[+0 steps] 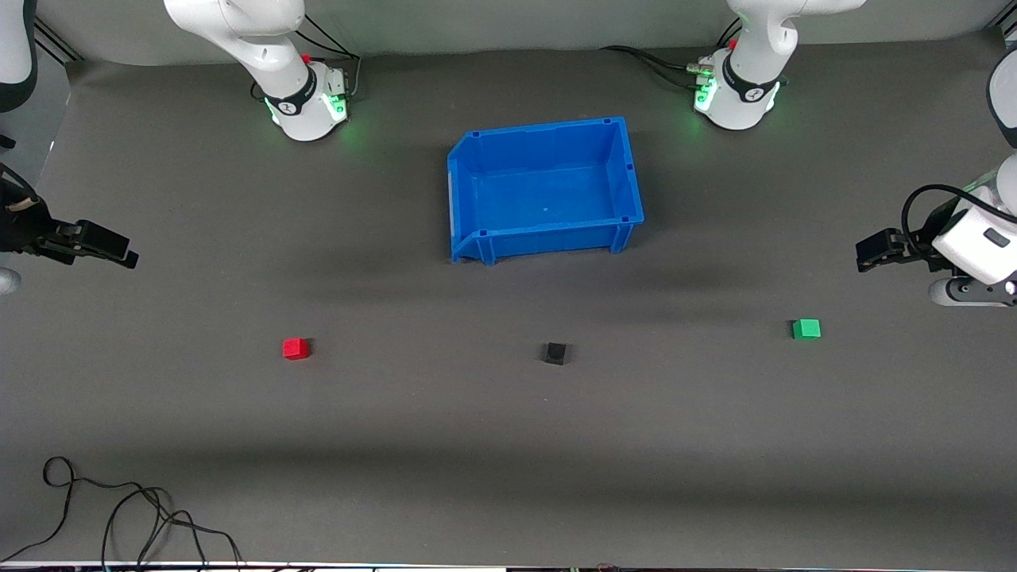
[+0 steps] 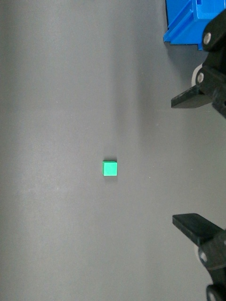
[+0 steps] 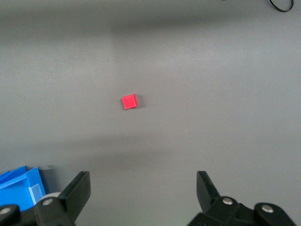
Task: Attach green and red cubes to black cube
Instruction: 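Reach the right gripper to the red cube while the left gripper reaches the green cube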
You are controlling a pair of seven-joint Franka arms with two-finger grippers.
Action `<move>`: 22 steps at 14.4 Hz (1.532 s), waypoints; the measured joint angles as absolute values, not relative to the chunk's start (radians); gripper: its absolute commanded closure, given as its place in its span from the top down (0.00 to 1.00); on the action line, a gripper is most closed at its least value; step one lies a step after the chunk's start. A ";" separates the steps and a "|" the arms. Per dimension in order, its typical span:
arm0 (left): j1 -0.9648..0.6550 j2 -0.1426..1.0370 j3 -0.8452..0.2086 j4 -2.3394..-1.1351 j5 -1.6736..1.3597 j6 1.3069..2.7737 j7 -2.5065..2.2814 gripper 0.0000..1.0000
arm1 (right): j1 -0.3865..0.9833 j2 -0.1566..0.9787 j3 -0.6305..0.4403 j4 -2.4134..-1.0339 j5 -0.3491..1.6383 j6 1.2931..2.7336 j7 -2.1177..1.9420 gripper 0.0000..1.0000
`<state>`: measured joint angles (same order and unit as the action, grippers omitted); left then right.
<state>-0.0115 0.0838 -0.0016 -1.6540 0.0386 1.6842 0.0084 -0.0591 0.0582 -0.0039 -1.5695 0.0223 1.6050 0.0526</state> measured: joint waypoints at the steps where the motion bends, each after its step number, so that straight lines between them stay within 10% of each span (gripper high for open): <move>1: -0.011 0.084 -0.001 -1.654 0.039 1.685 0.008 0.99 | -0.059 0.058 -0.004 -1.570 0.022 1.605 0.053 1.00; 9: -0.008 0.123 0.011 -1.657 0.038 1.705 0.006 0.97 | -0.059 0.058 -0.004 -1.570 0.022 1.605 0.053 1.00; 22: 0.032 0.427 0.016 -1.883 0.014 2.186 0.043 0.99 | -0.095 0.235 -0.013 -1.555 0.287 1.610 0.981 1.00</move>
<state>0.0315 0.4268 0.0162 -1.8830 0.0142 2.1862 0.0430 -0.0949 0.2354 -0.0128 -1.5547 0.2866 1.6098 0.9812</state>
